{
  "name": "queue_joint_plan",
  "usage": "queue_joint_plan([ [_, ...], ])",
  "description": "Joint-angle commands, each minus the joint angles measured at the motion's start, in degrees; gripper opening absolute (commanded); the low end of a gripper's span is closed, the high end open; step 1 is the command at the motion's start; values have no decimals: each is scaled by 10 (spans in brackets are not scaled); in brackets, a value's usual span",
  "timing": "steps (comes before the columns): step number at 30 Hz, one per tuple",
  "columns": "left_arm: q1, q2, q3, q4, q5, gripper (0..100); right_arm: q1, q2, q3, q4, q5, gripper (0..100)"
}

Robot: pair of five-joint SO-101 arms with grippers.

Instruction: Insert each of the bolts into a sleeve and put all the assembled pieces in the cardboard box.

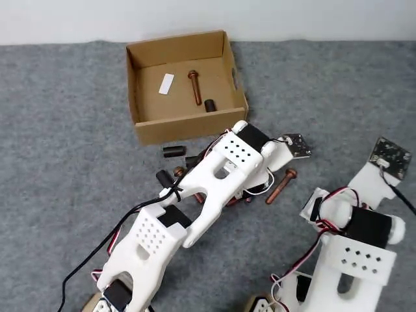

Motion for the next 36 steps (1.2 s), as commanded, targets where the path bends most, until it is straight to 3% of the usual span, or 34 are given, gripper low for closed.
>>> queue_joint_plan([
  [1,1,-7,-3,0,-8,7,3,-9,-5,-10,5,8],
  [16,1,-33,9,18,-29,12,3,-9,-5,-10,5,8],
  [22,1,-60,58,17,-47,156,3,-9,-5,-10,5,8],
  [32,3,-33,58,-44,-43,150,3,-6,-4,-18,5,8],
  [36,3,-22,58,-74,-43,83,3,-5,-4,-18,5,8],
])
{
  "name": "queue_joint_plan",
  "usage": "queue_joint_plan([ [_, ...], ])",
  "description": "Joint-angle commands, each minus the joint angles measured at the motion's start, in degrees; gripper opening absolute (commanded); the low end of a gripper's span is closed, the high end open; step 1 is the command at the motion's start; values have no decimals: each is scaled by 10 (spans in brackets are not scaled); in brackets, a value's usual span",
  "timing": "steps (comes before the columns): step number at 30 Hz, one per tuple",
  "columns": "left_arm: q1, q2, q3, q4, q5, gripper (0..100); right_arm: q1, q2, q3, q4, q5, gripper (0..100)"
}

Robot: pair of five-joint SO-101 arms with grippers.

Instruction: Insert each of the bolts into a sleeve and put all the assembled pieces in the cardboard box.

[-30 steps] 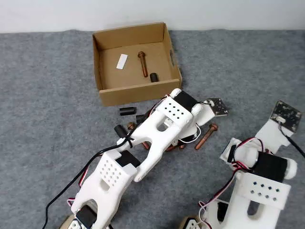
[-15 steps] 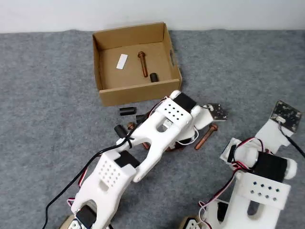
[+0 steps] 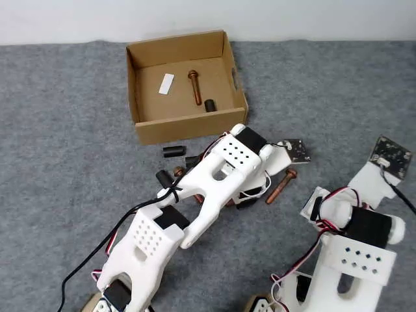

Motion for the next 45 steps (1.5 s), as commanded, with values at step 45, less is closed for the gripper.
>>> queue_joint_plan([
  [45,-2,22,-138,22,22,108,2,-7,-4,-8,5,8],
])
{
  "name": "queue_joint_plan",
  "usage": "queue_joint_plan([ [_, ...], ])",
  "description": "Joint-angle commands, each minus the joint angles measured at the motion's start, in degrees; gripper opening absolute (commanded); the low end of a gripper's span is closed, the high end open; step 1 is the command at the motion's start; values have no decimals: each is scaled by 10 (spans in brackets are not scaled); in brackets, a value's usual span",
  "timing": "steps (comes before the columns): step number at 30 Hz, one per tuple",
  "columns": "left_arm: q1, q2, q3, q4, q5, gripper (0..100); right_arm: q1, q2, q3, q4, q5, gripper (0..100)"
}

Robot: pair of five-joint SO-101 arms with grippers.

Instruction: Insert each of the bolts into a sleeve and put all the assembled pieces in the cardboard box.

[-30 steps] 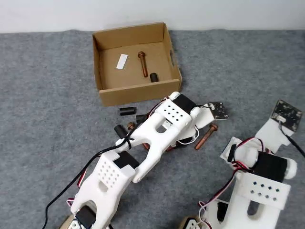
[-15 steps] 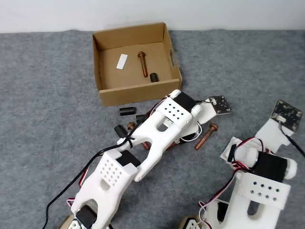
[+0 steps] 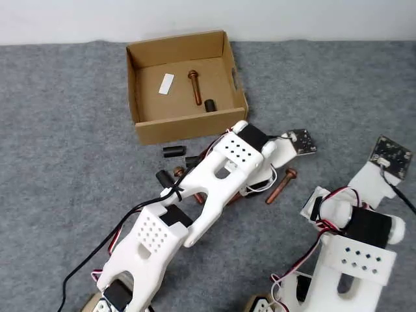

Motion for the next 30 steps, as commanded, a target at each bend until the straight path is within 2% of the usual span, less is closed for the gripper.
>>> queue_joint_plan([
  [1,-2,-9,-58,29,3,108,2,-7,-4,-8,5,8],
  [6,-2,-6,-73,33,2,109,2,-6,-4,-9,5,8],
  [12,-2,-6,-25,18,-13,109,2,-6,-4,-9,5,8],
  [30,-2,-6,53,-87,-18,103,2,-5,-4,-8,6,8],
])
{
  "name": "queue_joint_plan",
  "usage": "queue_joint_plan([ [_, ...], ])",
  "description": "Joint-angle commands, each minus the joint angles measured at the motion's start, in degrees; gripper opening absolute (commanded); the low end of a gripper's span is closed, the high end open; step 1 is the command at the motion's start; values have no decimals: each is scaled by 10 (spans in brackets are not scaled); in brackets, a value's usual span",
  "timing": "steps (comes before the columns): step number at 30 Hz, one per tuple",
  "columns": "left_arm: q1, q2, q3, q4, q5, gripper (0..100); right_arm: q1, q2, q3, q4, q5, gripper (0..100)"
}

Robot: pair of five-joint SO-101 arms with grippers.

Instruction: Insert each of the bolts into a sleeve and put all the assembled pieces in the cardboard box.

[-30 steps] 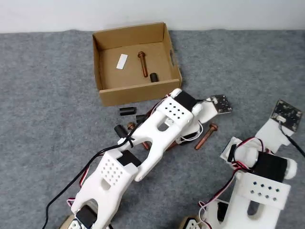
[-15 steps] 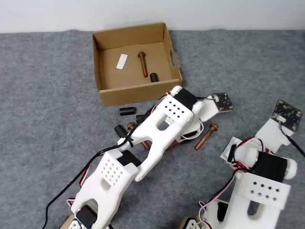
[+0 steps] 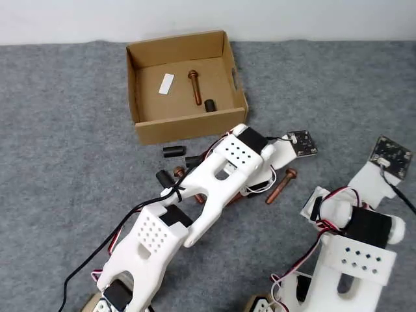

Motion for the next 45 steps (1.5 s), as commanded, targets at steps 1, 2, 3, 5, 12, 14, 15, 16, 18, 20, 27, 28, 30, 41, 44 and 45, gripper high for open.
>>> queue_joint_plan([
  [1,-2,-6,-1,-11,-4,100,2,-5,-4,-8,6,8],
  [2,-2,-6,-1,-11,-4,86,2,-5,-4,-9,6,8],
  [3,-2,-6,-1,-11,-4,65,2,-5,-4,-9,6,8],
  [5,-2,-6,-1,-10,-4,13,2,-5,-4,-10,6,8],
  [12,-4,-24,-36,55,-5,6,0,-8,-8,-10,6,8],
  [14,-13,-36,-65,79,-4,5,-15,-9,-9,-7,6,8],
  [15,-18,-44,-81,94,-4,5,-24,-9,-9,-7,6,8],
  [16,-25,-52,-97,109,-4,5,-35,-9,-10,-6,4,8],
  [18,-39,-70,-128,139,-1,5,-56,-10,-16,-5,3,8],
  [20,-54,-99,-131,142,4,5,-73,-10,-34,-4,3,8],
  [27,-76,-280,7,142,28,5,-148,-9,-100,39,3,8],
  [28,-75,-306,45,142,29,5,-160,-9,-108,52,2,8],
  [30,-73,-359,121,142,59,5,-172,-10,-123,73,2,8],
  [41,-123,-672,371,135,253,5,-278,-159,-128,76,6,8],
  [44,-144,-759,420,102,254,5,-296,-187,-98,75,4,8],
  [45,-150,-789,443,84,255,5,-295,-194,-81,75,3,8],
])
